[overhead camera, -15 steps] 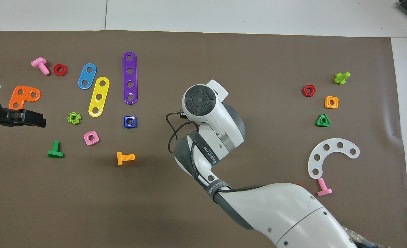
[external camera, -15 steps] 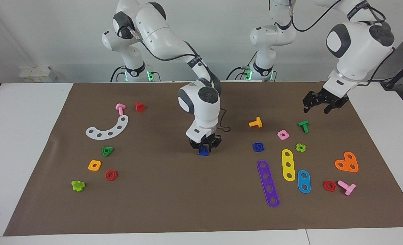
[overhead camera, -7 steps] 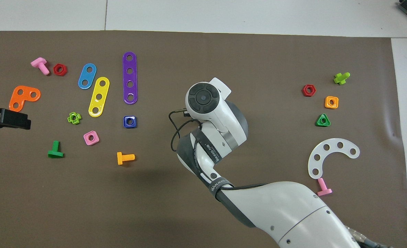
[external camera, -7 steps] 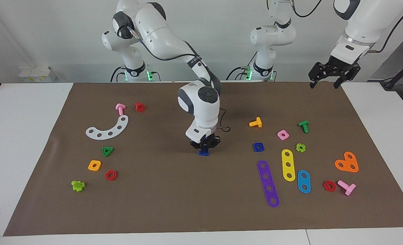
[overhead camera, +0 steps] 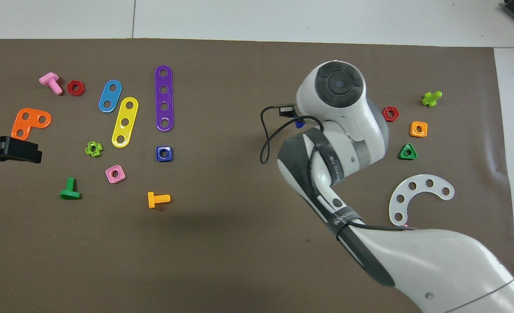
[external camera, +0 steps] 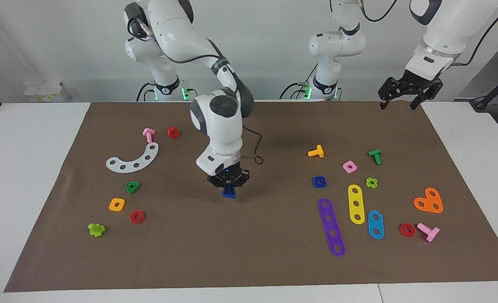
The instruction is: Unscrew and place screws in storage area
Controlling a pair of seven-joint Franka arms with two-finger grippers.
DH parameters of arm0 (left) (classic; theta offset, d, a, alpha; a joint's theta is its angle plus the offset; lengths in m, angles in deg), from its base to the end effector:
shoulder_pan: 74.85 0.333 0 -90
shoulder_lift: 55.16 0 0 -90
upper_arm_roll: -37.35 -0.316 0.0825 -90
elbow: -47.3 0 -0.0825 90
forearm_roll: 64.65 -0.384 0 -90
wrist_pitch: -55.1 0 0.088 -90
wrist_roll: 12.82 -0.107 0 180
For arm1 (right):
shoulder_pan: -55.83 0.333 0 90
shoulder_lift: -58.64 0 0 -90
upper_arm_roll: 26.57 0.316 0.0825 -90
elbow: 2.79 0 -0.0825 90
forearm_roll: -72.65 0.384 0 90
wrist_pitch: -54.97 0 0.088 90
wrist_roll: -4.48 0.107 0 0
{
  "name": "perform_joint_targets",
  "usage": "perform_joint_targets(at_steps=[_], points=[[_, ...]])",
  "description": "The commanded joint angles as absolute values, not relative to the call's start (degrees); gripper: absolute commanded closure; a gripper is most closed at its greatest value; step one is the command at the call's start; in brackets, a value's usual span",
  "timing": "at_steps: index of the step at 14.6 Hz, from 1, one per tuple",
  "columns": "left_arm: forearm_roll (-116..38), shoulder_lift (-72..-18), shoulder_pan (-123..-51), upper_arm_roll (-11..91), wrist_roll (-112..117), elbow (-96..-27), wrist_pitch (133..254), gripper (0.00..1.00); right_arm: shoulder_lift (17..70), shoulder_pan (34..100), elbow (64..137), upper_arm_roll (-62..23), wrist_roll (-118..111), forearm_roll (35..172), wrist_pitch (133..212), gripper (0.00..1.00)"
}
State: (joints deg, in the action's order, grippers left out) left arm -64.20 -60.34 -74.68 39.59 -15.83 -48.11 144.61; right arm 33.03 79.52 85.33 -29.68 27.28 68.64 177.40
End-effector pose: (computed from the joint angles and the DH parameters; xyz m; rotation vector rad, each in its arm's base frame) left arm 0.5242 -0.0208 0.6280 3.1340 -0.1388 -0.0198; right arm 0.6534 0.2480 0.4114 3.1074 0.0022 0.2691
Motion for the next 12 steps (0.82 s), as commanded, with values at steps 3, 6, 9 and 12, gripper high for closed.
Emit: perform_joint_targets(at_steps=[3, 6, 9, 12], points=[[-65.61, -60.08, -75.73, 39.19, -15.64, -47.53, 144.22, 0.00, 40.18, 68.60, 98.18, -28.68, 13.82, 70.44, 180.81, 1.00], [-65.61, -60.25, -75.73, 39.19, -15.11, -48.06, 144.13, 0.00, 42.72, 63.67, 106.69, -28.77, 5.21, 75.62, 187.74, 1.00], [-65.61, -60.43, -75.47, 39.11, -15.02, -48.15, 143.26, 0.00, 44.75, 61.20, 113.12, -28.68, 1.15, 76.25, 190.84, 1.00], [-65.53, -60.43, -74.50, 38.49, -15.02, -48.15, 143.69, 0.00, 45.81, 59.70, 115.59, -28.77, -1.23, 76.34, 190.85, 1.00]])
